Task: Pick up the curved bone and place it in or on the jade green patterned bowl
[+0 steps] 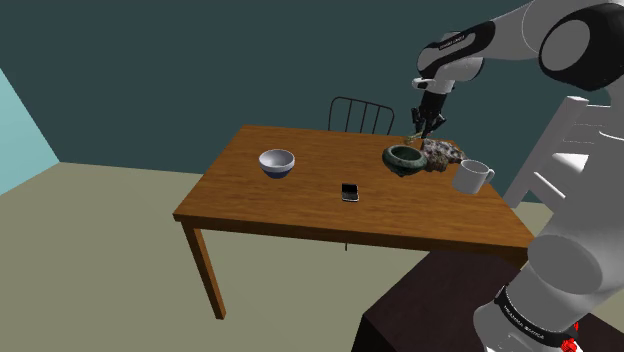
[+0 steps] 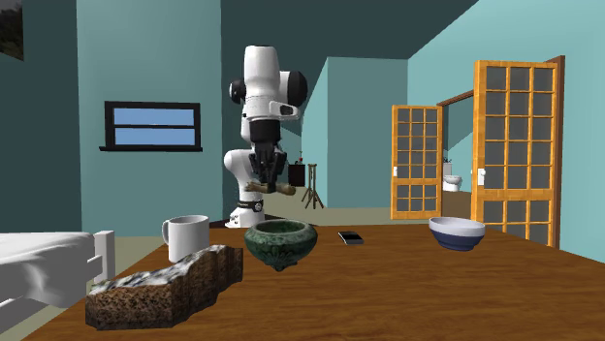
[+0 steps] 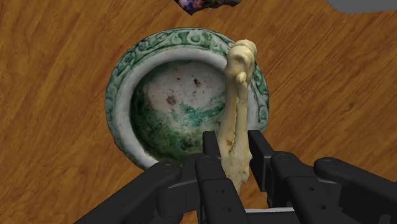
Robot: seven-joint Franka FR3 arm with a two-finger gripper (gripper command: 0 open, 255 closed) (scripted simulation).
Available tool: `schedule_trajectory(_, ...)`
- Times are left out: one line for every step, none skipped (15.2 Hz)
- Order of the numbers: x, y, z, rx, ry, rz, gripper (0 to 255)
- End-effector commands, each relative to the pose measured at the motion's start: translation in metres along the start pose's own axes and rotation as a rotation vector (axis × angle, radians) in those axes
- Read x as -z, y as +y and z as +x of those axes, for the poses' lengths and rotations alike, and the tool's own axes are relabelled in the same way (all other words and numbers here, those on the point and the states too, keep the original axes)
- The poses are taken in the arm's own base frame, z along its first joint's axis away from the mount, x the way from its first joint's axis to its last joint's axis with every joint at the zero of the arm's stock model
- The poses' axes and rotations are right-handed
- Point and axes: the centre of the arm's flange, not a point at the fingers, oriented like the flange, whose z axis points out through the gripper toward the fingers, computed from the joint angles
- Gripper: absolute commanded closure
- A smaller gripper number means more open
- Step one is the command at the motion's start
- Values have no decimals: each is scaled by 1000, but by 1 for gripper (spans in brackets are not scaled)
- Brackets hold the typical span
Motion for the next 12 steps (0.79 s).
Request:
schedule_trajectory(0,30,15,-1,0,-1,255)
schedule_trajectory(-6,30,15,-1,0,-1,255)
schedule_trajectory(-11,30,14,-1,0,-1,255)
schedule_trajectory(-16,30,14,-1,0,-1,255)
schedule_trajectory(-21,30,14,-1,0,-1,255)
schedule_trajectory(-27,30,13,-1,0,-1,255)
schedule_trajectory(-32,30,13,-1,0,-1,255)
schedule_trajectory(-37,30,13,-1,0,-1,255)
schedule_trajectory(-43,30,12,-1,0,-1,255)
schedule_trajectory(-48,30,12,-1,0,-1,255)
schedule_trajectory(-53,30,12,-1,0,-1,255)
schedule_trajectory(-58,29,12,-1,0,-1,255)
